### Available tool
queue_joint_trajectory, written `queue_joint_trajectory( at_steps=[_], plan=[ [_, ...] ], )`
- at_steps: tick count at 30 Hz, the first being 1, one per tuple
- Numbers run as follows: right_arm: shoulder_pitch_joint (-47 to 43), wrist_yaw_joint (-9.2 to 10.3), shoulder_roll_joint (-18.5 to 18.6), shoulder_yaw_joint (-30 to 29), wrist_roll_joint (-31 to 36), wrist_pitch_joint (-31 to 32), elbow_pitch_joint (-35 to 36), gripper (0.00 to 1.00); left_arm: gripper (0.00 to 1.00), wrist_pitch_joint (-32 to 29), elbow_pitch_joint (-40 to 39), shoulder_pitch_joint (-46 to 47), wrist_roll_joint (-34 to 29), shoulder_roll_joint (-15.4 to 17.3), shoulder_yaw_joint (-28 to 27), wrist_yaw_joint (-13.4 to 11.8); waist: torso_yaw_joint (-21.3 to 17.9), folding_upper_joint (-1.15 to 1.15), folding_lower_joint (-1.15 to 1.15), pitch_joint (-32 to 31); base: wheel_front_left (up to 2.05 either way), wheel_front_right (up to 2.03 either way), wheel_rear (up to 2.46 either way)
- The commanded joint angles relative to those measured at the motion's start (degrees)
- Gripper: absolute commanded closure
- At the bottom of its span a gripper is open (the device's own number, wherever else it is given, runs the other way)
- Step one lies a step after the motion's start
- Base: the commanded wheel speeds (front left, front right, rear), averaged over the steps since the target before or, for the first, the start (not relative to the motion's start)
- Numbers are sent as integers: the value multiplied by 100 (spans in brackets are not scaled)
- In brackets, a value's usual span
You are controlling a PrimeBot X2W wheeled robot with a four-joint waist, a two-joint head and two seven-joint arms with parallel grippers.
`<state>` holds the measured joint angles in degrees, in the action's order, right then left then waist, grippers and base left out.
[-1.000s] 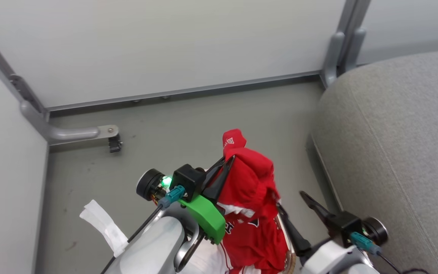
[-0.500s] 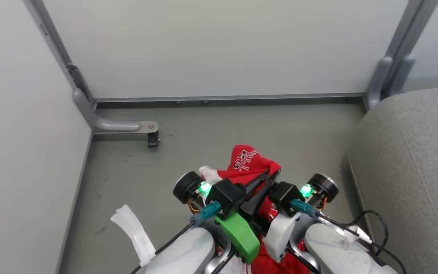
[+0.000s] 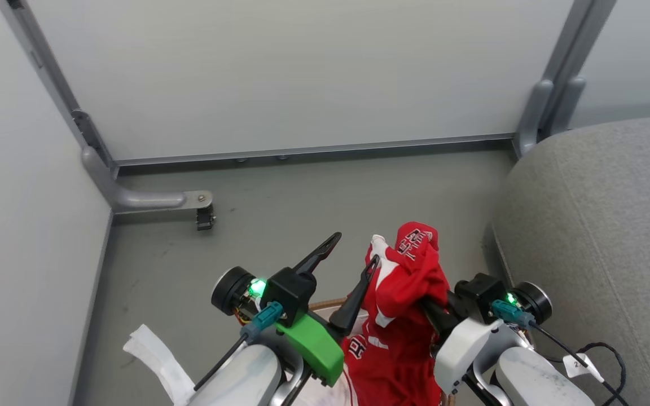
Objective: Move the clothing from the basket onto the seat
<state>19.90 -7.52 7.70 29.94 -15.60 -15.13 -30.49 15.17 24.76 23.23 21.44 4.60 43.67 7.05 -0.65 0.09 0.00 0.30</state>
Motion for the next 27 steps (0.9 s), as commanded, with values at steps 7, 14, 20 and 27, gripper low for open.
queue_joint_trajectory(
  at_steps=[7,14,20,27],
  plan=[
    [-421,6,210,-359,-20,-4,388,100,0,-3,-179,-381,-320,-58,-390,33,-2054,-9,0,266,0,0,0],
    [-266,6,489,-806,-49,-4,589,100,0,-3,-226,-453,-346,-132,-313,47,-2678,-9,0,585,0,0,0],
    [533,6,809,-1290,31,-4,598,100,0,-3,-155,-71,-380,-35,-50,44,-2549,-9,0,1309,0,0,0],
    [2062,6,1304,-2004,155,-3,410,100,0,-3,-88,464,-443,347,250,46,-2152,-9,0,2465,0,0,0]
  ],
)
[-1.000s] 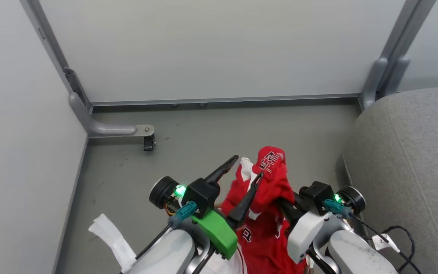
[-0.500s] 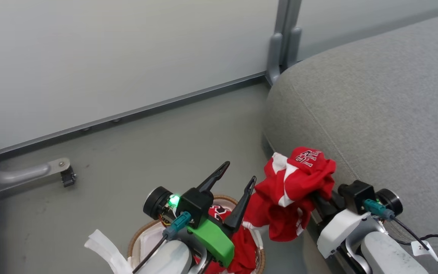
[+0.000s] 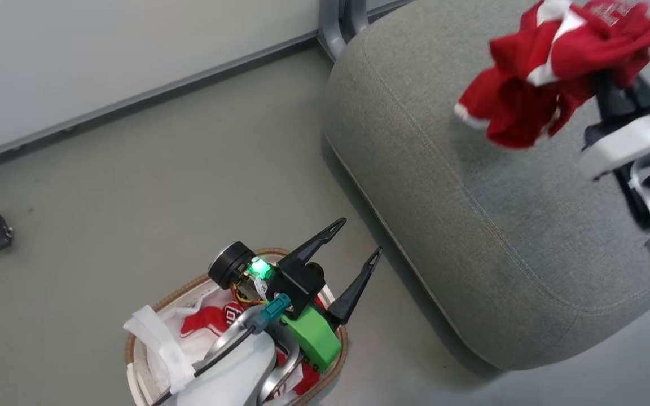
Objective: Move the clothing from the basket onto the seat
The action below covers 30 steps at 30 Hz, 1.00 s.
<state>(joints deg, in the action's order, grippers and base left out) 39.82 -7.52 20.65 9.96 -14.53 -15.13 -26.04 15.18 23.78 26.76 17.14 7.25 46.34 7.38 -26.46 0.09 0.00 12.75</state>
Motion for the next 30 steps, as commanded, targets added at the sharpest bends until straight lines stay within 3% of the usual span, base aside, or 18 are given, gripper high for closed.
queue_joint_trajectory(
  at_steps=[1,8,14,15,17,18,24,30],
  plan=[
    [342,6,121,-119,94,-3,-162,100,0,-5,4,204,-9,133,58,13,499,-9,0,1389,0,0,0],
    [1769,6,715,-838,392,-3,-1463,100,0,-5,-36,736,-101,342,353,13,1017,-9,0,2270,0,0,0],
    [2340,6,757,-1255,625,-3,-2366,100,0,-5,14,826,-57,458,397,13,1328,-9,0,2617,0,0,0],
    [2356,6,722,-1300,657,-3,-2485,95,0,-4,24,819,-47,466,385,13,1356,-9,0,2634,0,0,0],
    [2312,6,600,-1419,738,-3,-2675,52,0,-4,56,800,-36,494,327,14,1395,-9,0,2639,0,0,0],
    [2225,6,551,-1557,783,-3,-2762,2,0,-4,73,781,-22,490,278,14,1412,-9,0,2620,0,0,0],
    [1436,6,234,-2231,1068,-3,-2769,0,0,-4,215,549,-1,340,-26,14,1455,-9,0,2211,0,0,0],
    [516,6,-26,-2383,1169,-3,-2225,0,0,-4,362,255,-55,265,-442,14,1477,-9,0,1587,0,0,0]
  ],
)
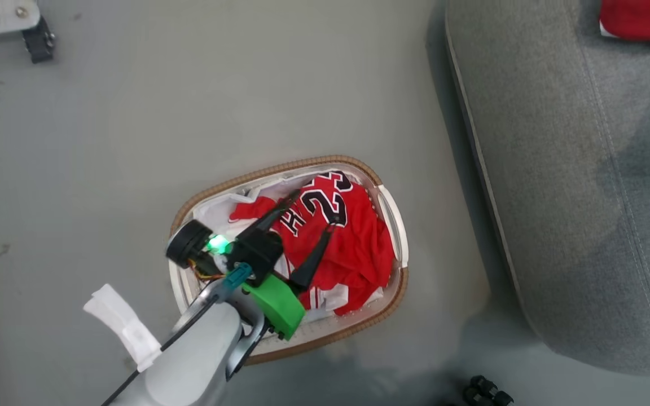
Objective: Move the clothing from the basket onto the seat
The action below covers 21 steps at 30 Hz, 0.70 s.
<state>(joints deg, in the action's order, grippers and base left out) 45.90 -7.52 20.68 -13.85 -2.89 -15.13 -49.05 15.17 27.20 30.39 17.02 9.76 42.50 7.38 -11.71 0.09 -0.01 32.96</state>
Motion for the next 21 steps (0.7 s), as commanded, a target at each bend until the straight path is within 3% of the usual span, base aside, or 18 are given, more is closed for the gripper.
queue_joint_trajectory(
  at_steps=[1,12,21],
  plan=[
    [-218,6,-65,18,-32,-3,195,0,0,-3,34,-182,-50,-2,-152,14,12,-9,1,-524,0,0,0],
    [-1372,6,-625,776,-817,-3,1870,0,0,-3,22,-1063,-296,-211,-1775,-121,541,-9,1,-1631,0,0,0],
    [-2355,6,-996,1173,-921,-3,2500,0,0,-3,-110,-1849,-589,-406,-3017,-272,1032,-9,1,-2398,0,0,0]
  ],
)
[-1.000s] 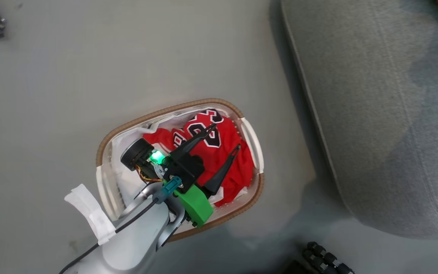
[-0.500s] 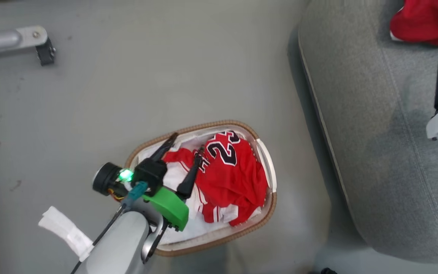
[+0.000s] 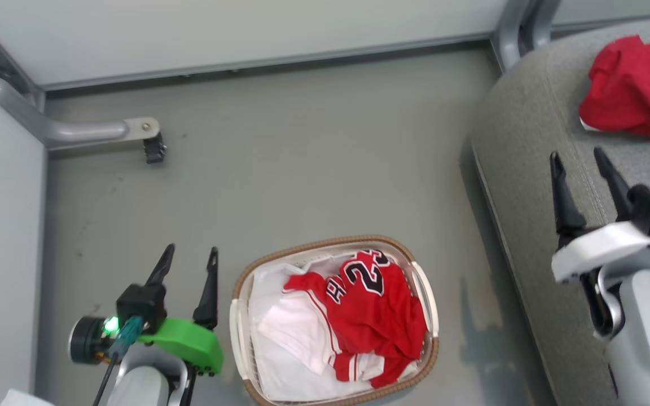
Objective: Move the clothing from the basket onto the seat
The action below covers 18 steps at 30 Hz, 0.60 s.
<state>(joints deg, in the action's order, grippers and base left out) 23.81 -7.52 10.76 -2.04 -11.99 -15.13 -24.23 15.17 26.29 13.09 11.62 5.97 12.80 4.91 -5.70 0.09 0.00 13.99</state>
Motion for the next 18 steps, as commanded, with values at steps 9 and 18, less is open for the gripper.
queue_joint_trajectory(
  at_steps=[9,18],
  plan=[
    [-1232,6,-286,196,-108,-3,62,0,0,-3,-214,-962,-304,-180,-878,-26,665,-9,0,-1181,0,0,0],
    [-1716,6,-376,426,-195,-2,-10,0,0,-3,-311,-1452,-382,-281,-1200,68,668,-9,0,-1353,0,0,0]
  ],
)
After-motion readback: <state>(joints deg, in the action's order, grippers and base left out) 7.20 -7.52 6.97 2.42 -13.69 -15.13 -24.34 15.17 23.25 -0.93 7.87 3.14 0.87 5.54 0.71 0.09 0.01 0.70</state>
